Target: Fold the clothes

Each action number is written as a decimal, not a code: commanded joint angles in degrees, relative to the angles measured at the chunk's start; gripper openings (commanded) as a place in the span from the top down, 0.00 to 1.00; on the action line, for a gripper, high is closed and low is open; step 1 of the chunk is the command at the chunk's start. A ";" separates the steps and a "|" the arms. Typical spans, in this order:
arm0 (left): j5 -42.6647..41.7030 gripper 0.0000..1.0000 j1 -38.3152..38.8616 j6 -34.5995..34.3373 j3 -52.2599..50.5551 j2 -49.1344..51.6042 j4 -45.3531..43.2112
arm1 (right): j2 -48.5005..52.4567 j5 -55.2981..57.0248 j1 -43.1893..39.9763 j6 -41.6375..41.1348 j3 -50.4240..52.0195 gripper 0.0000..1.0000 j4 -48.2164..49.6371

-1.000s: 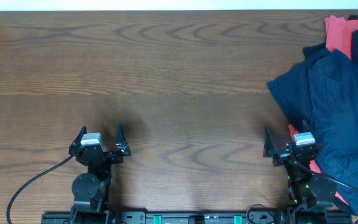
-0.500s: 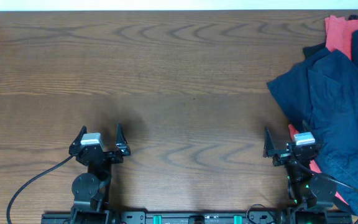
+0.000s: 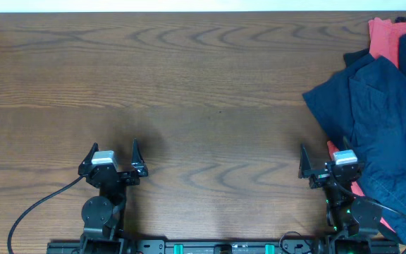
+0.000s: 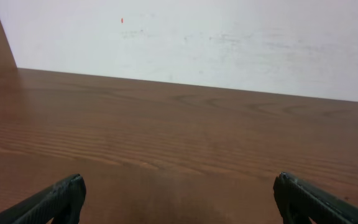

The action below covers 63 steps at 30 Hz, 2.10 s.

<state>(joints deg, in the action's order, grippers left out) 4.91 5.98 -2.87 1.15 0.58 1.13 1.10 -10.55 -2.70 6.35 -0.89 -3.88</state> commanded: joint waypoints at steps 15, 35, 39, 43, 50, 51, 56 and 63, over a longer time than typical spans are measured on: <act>-1.36 0.02 -0.44 -4.61 -0.70 -0.22 2.80 | 1.09 -0.42 0.42 -7.69 0.13 0.01 -0.15; -5.79 0.02 -0.44 -5.33 36.54 37.44 35.10 | 40.48 6.03 0.04 -16.57 -36.00 0.01 -29.81; -5.75 0.02 -0.44 -5.31 44.98 48.15 44.06 | 51.71 5.16 -0.13 -16.55 -43.95 0.01 -33.16; -5.81 0.02 -0.44 -5.40 46.88 54.60 45.51 | 58.73 13.29 -1.18 -16.11 -45.55 0.01 -30.29; -5.81 0.02 -0.44 -5.38 46.88 59.34 46.01 | 70.73 32.79 -10.84 -29.59 -45.53 0.01 -33.29; -5.81 0.02 -0.44 -5.38 46.88 59.56 45.99 | 72.13 32.22 -12.35 -30.84 -45.51 0.01 -33.90; -5.79 0.02 -0.44 -5.38 46.88 59.65 45.94 | 79.49 25.49 -17.75 -30.95 -45.51 0.09 -32.15; -5.81 0.02 -0.44 -5.38 46.86 59.65 45.97 | 86.77 19.91 -18.18 -30.95 -45.51 0.35 -29.33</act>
<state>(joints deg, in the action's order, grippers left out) -0.93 5.98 -7.70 47.07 60.12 46.78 86.21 11.84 -20.45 -23.77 -45.74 -33.34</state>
